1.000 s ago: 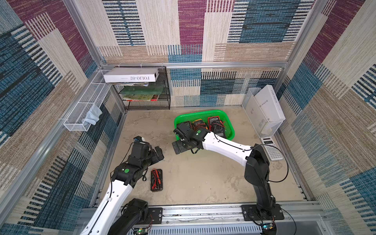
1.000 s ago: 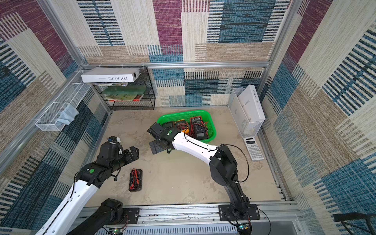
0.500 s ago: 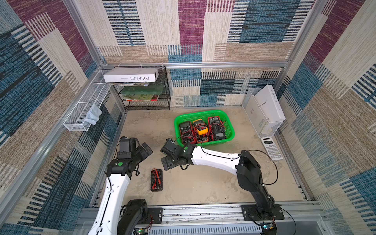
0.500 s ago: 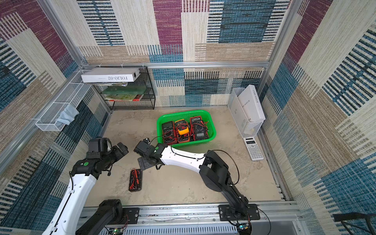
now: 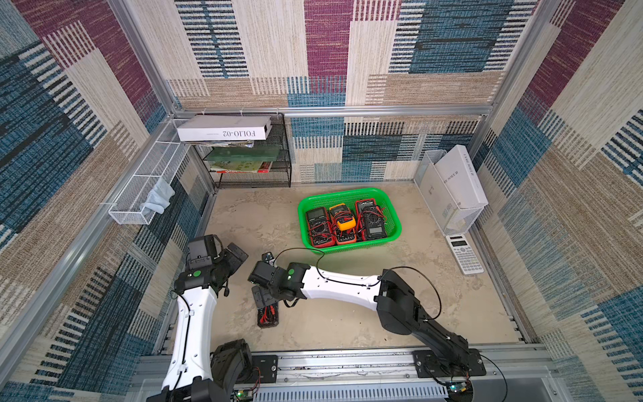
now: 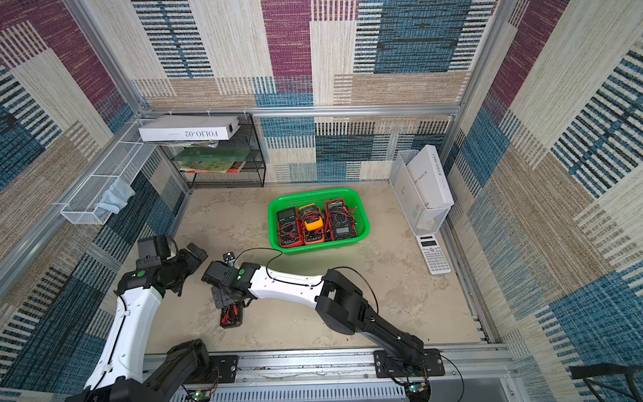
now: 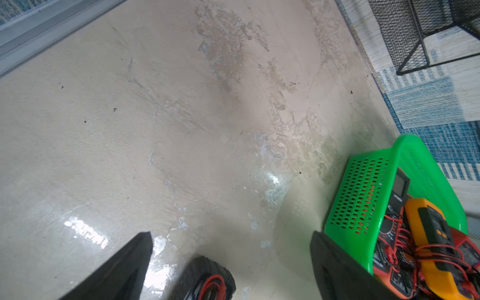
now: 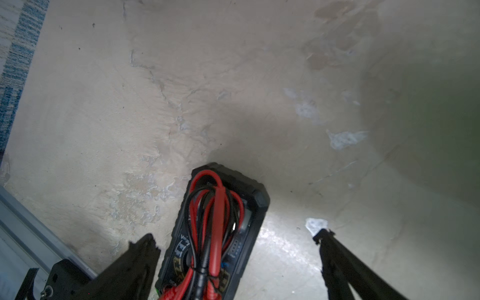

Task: Put the multimeter into the basket
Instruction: Pick up the multimeter from the center of the board.

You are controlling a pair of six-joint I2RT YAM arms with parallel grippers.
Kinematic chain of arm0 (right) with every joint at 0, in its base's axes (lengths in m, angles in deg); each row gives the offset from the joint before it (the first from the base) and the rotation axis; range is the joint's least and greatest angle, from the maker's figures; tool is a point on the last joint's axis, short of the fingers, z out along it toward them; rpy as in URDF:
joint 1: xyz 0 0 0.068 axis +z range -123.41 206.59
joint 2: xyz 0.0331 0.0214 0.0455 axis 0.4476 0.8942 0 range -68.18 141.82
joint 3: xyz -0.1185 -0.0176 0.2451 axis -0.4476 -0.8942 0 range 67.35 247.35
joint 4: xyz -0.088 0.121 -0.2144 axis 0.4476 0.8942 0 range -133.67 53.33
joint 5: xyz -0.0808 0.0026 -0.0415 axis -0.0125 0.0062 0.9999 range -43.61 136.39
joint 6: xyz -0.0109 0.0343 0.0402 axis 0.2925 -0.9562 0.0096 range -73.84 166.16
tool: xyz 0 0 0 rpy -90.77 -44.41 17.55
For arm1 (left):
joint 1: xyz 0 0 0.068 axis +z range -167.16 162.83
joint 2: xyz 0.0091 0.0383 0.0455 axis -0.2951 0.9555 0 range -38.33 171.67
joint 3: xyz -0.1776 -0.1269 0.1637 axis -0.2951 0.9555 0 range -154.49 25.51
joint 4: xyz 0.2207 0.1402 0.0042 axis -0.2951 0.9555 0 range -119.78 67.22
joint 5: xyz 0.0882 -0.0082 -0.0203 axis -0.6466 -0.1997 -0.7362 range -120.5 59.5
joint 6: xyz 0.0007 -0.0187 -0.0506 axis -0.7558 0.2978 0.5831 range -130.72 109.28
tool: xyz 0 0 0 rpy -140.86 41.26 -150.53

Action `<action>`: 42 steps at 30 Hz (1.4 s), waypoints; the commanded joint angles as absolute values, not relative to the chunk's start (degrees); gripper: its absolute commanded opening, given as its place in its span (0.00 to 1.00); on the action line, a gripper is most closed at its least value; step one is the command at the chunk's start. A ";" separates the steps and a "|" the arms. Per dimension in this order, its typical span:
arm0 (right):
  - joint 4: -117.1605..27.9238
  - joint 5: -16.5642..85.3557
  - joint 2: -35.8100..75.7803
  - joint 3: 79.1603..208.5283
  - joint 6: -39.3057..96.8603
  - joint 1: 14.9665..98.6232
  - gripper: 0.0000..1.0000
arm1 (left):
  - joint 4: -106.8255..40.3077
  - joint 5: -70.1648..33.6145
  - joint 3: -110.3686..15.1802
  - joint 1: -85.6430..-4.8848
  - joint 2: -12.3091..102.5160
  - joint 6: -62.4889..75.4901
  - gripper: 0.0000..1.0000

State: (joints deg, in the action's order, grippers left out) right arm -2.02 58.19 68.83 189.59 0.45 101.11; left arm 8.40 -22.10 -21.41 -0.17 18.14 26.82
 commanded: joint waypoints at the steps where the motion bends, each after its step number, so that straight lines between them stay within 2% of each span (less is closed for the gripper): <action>1: 0.91 59.14 71.21 192.44 -1.93 102.01 1.00 | 6.53 -19.66 -21.01 1.17 18.82 28.38 1.00; 26: 2.55 57.07 78.28 195.66 -0.97 102.64 1.00 | 6.82 -17.85 -18.17 2.87 15.37 29.25 1.00; 36: 3.71 58.52 76.88 194.48 0.35 102.45 0.72 | 6.12 -16.22 -17.99 2.86 15.67 29.79 1.00; 42: 3.27 60.05 74.01 191.59 0.97 102.32 0.66 | 5.49 -15.12 -17.95 2.86 16.19 30.00 0.99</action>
